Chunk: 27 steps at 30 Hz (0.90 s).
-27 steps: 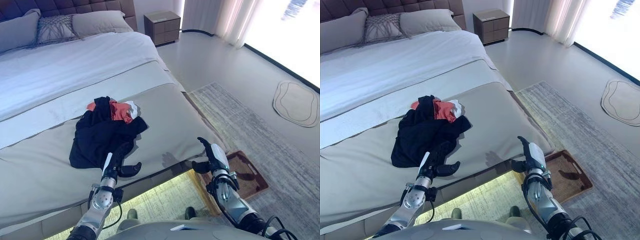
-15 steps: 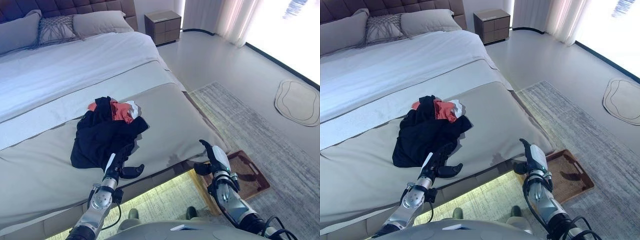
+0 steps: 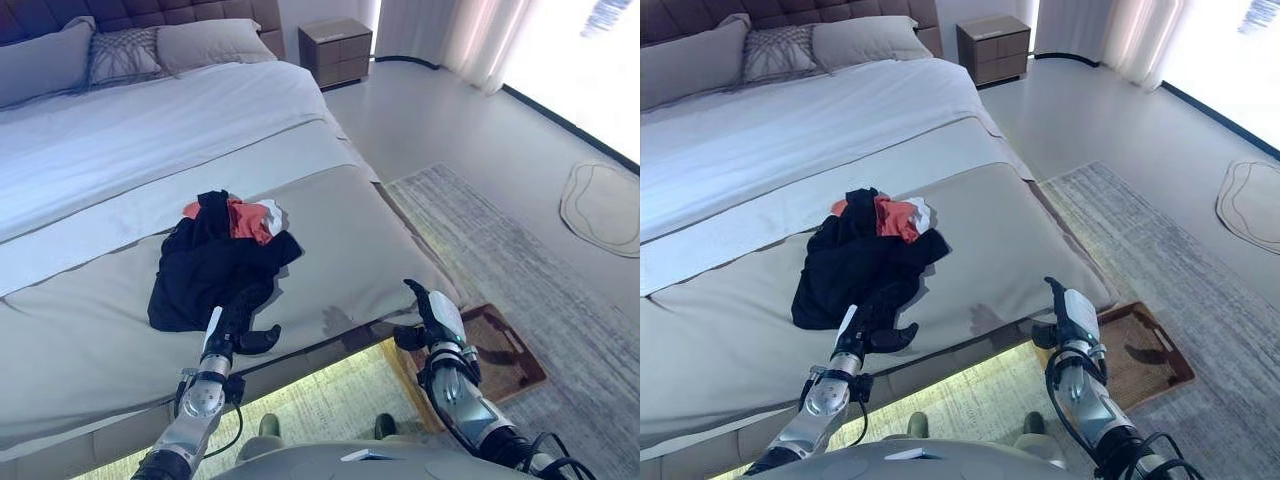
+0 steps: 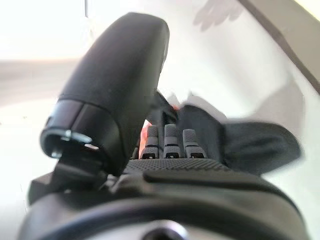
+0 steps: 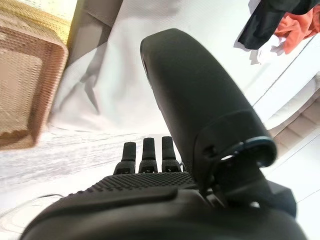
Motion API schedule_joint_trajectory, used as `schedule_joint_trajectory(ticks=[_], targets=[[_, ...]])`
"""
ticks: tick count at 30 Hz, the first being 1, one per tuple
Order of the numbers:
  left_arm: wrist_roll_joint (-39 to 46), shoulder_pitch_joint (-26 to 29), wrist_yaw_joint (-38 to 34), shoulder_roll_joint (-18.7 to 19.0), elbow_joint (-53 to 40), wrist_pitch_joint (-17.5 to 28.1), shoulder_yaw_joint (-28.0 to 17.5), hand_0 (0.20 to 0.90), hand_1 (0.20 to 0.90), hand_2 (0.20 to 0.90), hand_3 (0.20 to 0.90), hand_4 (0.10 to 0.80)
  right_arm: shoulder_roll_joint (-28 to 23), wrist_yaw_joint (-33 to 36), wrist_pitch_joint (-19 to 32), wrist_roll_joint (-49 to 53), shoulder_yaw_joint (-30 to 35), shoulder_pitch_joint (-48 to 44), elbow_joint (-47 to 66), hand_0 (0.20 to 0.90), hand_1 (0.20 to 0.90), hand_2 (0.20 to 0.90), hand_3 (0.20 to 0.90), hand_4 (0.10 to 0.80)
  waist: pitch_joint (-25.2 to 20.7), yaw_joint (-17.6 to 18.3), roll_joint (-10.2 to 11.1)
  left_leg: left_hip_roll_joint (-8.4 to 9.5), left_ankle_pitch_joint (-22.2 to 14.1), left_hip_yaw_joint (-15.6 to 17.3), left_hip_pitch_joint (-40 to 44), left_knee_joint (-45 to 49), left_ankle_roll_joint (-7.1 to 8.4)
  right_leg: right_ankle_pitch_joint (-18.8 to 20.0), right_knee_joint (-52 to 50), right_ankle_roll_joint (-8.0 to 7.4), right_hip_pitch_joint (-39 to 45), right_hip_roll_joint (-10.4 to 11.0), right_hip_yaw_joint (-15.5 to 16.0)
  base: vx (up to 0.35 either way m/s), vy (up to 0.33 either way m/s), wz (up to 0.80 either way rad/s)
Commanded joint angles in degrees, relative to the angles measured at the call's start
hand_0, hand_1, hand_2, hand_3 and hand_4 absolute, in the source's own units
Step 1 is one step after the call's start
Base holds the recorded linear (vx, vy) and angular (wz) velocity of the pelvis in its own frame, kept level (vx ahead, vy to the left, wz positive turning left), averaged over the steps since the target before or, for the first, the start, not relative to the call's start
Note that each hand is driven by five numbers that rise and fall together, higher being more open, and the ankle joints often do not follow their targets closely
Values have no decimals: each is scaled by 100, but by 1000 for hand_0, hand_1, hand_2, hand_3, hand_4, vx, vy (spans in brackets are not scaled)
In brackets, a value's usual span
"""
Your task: Pick up the clothes from the bed and place them into the basket
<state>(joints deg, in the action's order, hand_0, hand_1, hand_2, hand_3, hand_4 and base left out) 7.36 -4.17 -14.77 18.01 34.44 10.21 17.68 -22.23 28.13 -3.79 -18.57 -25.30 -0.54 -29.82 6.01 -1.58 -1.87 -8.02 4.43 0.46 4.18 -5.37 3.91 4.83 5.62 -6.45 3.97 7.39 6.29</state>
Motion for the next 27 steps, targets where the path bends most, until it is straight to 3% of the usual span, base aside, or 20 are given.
schedule_joint_trajectory(ticks=[1, 4, 9, 13, 24, 27], targets=[[259, 633, 149, 178, 389, -489, -332, 900, 900, 900, 900, 800, -200, -89, 14, -383, -125, -1025, 82, 900, 900, 900, 900, 800, 143, -249, 232, -59, -292, -239, 88, 37, -22, -162, -62, -40, 301, 424, 211, -22, -16, 26], [191, 570, 237, 318, 130, -433, -345, 900, 900, 900, 900, 800, -367, -407, -163, -524, -221, -1397, 215, 900, 900, 900, 900, 800, 160, -418, 247, -49, -260, -365, 90, 37, -8, -193, -62, -20, 396, 443, 345, -3, -36, 25], [259, 585, 108, 592, -279, -162, -474, 900, 900, 900, 900, 800, -658, -808, -558, -548, -581, -2800, 180, 900, 900, 900, 900, 800, 235, -831, 292, -22, -192, -618, 56, 37, 38, -210, -71, 21, 514, 492, 611, -2, -44, 37], [-49, 632, -136, 745, -720, 46, -582, 900, 900, 900, 900, 800, -725, -1013, -1150, -534, -1040, -4205, -67, 900, 900, 900, 900, 800, 292, -1255, 334, 13, -154, -811, -20, 37, 81, -240, -62, 51, 614, 539, 916, 36, -3, 35], [-239, 273, -214, 845, -1208, 267, -702, 900, 900, 900, 900, 800, -404, -1368, -1523, -885, -1681, -5524, -396, 900, 900, 900, 900, 800, 381, -1899, 456, 136, -54, -1148, -265, 63, 97, -274, -103, 43, 712, 584, 1280, 163, 90, 23], [-93, 483, -324, 896, -1416, 597, -610, 900, 900, 900, 900, 800, -331, -1303, -1590, -1198, -1841, -5905, -647, 900, 900, 900, 900, 800, 750, -2076, 459, 247, -25, -1369, -679, 248, 71, -346, -421, 84, 412, 680, 1360, -35, 117, 27]])
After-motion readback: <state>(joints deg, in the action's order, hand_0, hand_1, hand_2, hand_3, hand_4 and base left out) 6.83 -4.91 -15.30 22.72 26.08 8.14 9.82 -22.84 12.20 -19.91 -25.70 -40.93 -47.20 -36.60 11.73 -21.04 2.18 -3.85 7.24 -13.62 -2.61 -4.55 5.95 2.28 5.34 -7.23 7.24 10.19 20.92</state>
